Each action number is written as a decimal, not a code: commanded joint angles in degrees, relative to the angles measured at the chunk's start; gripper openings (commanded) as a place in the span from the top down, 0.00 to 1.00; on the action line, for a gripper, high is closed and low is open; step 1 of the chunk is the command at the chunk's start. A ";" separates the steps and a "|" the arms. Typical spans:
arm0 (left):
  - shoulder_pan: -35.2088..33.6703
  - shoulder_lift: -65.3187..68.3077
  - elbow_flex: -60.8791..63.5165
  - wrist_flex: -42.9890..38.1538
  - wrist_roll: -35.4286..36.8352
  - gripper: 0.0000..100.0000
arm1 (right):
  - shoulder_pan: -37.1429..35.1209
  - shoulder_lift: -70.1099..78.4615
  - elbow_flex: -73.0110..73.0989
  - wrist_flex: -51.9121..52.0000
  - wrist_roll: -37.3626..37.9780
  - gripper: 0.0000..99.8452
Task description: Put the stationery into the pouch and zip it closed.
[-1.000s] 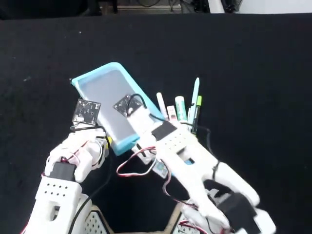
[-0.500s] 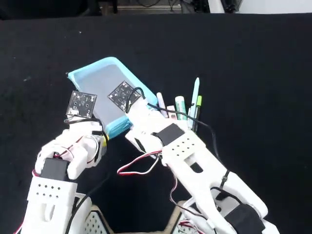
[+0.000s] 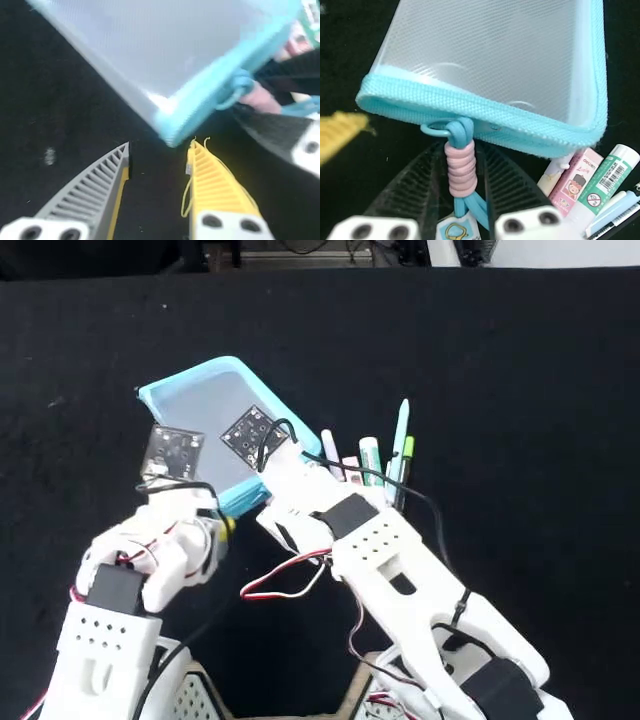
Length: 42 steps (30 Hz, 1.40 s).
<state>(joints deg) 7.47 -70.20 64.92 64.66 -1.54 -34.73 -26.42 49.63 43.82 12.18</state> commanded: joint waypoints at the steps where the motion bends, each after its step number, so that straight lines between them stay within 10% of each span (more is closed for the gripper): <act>1: 1.98 -0.35 -3.21 -2.37 0.70 0.81 | 0.18 -2.86 -3.38 -1.14 0.62 0.99; 19: -7.96 -0.35 11.30 -24.09 0.70 0.82 | 0.35 -2.95 -3.21 -0.53 0.53 0.99; 23: -10.51 -0.35 12.35 -26.90 0.79 0.96 | 0.44 -3.21 -3.56 1.58 0.53 0.99; 42: -22.29 -0.35 -5.58 -10.11 8.88 0.97 | 8.26 -31.16 6.20 4.48 0.97 0.99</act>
<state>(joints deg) -12.57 -70.20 67.65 51.21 7.43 -29.19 -51.56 55.34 47.96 12.62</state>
